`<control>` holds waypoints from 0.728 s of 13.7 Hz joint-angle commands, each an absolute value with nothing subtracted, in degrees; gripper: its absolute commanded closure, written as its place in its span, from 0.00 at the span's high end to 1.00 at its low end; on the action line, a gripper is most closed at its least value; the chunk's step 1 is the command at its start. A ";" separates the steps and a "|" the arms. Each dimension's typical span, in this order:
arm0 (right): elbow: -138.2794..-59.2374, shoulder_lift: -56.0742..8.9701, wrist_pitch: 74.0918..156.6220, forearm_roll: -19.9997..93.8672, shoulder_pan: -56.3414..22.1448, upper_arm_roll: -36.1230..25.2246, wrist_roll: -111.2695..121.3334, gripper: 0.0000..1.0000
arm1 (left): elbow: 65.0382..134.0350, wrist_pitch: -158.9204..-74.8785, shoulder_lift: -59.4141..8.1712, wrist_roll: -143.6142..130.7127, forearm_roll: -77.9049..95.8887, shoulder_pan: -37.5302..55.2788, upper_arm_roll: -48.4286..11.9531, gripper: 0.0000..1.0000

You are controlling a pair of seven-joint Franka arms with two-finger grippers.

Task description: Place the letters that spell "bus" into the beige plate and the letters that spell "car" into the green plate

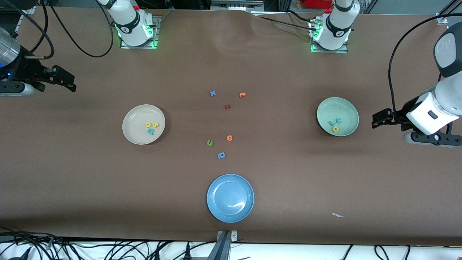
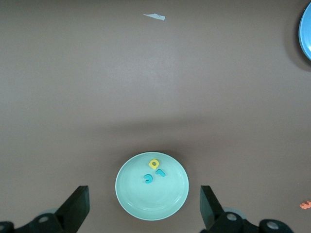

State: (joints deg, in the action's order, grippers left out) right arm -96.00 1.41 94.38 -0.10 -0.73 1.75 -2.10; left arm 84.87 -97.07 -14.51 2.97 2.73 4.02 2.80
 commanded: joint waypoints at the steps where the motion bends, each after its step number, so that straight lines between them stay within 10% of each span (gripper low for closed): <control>1: -94.75 1.05 93.25 0.35 -0.88 1.67 -2.46 1.00 | 83.67 -96.15 -14.59 4.31 3.87 4.22 3.08 1.00; 10: -94.75 1.05 93.16 0.35 -0.79 1.67 -2.46 1.00 | 81.47 -96.15 -14.50 4.13 4.22 4.31 2.90 1.00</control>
